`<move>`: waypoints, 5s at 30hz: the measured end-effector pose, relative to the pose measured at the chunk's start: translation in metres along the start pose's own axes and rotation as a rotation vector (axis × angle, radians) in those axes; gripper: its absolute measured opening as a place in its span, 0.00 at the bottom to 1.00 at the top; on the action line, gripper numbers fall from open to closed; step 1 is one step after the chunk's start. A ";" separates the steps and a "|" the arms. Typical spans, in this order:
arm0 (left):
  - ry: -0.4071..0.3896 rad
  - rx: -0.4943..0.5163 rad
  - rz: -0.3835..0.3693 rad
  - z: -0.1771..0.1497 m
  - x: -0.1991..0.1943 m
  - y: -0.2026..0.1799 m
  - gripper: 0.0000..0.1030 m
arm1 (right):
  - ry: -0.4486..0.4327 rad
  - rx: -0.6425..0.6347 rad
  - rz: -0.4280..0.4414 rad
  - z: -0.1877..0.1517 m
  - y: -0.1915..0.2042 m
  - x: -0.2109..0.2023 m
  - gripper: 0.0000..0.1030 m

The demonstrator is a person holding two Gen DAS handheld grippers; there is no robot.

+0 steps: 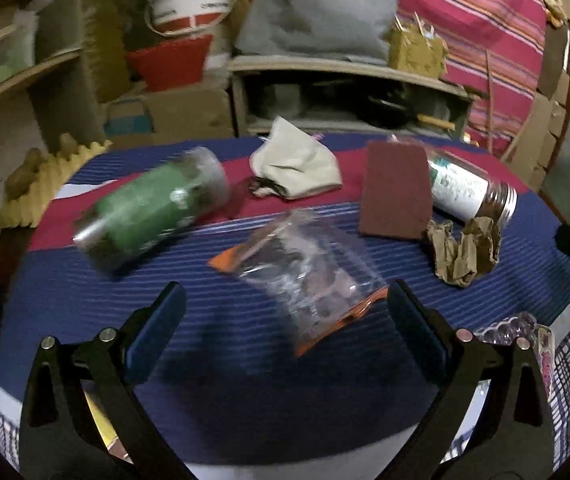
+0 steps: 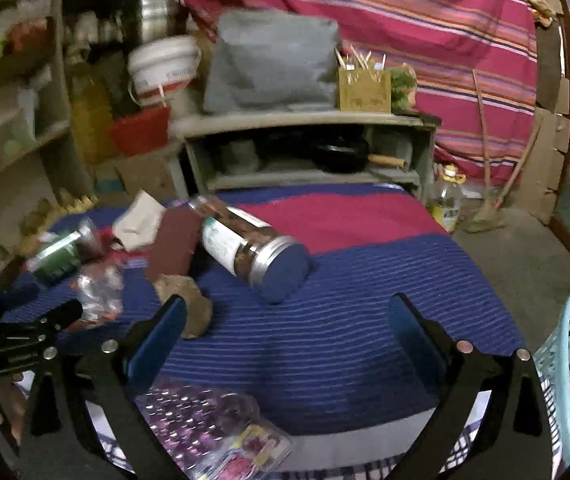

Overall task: Collect trash
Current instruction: 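Grasp the clear plastic bag with orange trim with the left tool, then grasp the crumpled brown paper with the right tool while the left tool holds the bag, then carry the clear bag and brown paper over the light-blue basket, then open the left tool to drop the bag while the right tool drops the paper, then move both open tools back over the table items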

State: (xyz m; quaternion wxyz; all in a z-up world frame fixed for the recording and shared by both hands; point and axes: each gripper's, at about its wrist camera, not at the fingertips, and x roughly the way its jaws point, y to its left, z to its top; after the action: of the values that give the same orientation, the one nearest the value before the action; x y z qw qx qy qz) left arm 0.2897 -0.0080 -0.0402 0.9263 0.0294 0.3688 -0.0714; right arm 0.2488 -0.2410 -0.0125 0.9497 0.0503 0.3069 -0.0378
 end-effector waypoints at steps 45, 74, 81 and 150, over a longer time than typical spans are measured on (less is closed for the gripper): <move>-0.017 0.023 0.042 -0.026 -0.083 -0.010 0.47 | 0.071 -0.082 0.094 0.000 0.001 -0.032 0.12; -0.132 0.283 -0.295 -0.031 -0.127 -0.279 0.47 | -0.090 0.192 -0.199 -0.072 -0.255 -0.202 0.12; -0.148 0.364 -0.351 -0.038 -0.129 -0.343 0.47 | -0.089 0.247 -0.231 -0.088 -0.293 -0.203 0.12; -0.211 0.064 0.002 -0.029 -0.130 -0.108 0.95 | -0.121 0.175 -0.271 -0.065 -0.197 -0.162 0.88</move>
State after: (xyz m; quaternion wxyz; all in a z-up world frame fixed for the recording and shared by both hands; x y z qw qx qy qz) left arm 0.1607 -0.0970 0.0279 0.9586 0.0518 0.2669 -0.0848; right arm 0.0604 -0.4218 0.0162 0.9446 0.0885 0.2486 -0.1951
